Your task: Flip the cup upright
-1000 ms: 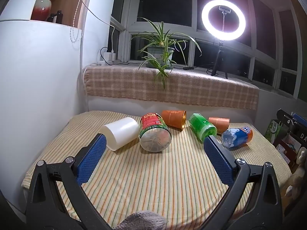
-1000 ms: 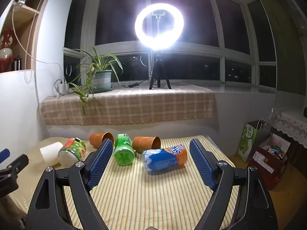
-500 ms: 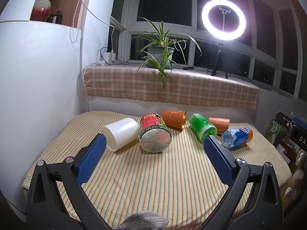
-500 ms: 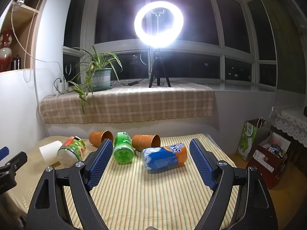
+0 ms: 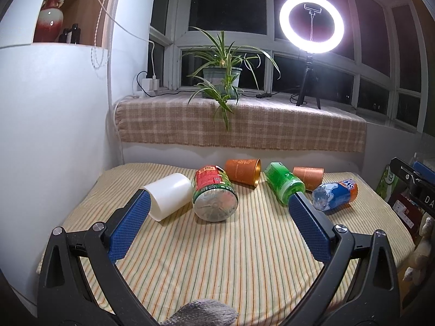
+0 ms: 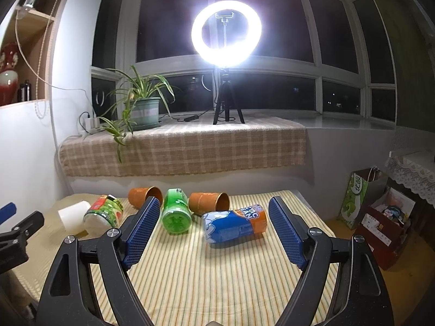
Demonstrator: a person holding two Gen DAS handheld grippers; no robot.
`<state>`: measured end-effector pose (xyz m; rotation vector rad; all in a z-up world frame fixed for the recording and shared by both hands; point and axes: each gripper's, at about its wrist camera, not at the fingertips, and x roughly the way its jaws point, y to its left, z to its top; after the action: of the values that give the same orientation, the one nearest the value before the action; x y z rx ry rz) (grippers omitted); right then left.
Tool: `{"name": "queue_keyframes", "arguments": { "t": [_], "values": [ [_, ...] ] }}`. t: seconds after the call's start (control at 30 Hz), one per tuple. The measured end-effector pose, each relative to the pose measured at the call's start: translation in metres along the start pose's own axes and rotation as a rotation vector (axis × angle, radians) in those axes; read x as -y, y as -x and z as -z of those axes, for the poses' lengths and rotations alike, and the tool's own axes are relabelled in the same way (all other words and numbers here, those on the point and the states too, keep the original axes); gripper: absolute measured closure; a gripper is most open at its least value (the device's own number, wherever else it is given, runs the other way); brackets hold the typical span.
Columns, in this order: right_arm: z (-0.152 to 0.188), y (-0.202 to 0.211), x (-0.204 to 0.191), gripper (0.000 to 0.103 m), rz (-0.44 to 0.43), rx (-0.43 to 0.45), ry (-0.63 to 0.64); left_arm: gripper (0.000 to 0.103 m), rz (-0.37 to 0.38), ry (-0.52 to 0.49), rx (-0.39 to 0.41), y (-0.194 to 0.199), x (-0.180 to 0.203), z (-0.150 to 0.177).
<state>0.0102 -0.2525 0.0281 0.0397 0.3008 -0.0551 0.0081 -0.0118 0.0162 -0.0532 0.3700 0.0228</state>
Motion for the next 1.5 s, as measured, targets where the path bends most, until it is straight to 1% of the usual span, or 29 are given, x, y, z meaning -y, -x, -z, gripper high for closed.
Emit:
{"name": "queue_keyframes", "arguments": {
  "t": [0.2, 0.47, 0.9, 1.13, 1.27, 1.5],
  "values": [
    [0.0, 0.001, 0.004, 0.021, -0.031, -0.009, -0.012, 0.0, -0.006, -0.008, 0.008, 0.002, 0.008, -0.004],
    [-0.003, 0.006, 0.009, 0.021, -0.038, 0.014, -0.035, 0.0, -0.018, -0.004, 0.049, 0.014, 0.008, -0.01],
    [-0.004, 0.004, 0.01, 0.021, -0.033, -0.002, -0.037, 0.0, -0.002, -0.011, 0.058, 0.021, 0.009, -0.014],
    [-0.007, 0.002, 0.006, 0.021, -0.044, -0.006, -0.033, 0.0, 0.0, -0.007, 0.063, 0.019, 0.006, -0.019],
    [-0.007, -0.004, 0.002, 0.021, -0.054, -0.021, -0.036, 0.0, 0.0, -0.009, 0.061, 0.018, 0.005, -0.02],
    [-0.003, -0.019, 0.0, 0.021, -0.078, -0.074, -0.053, 0.0, 0.0, -0.003, 0.039, 0.007, -0.001, -0.021]
  ]
}}
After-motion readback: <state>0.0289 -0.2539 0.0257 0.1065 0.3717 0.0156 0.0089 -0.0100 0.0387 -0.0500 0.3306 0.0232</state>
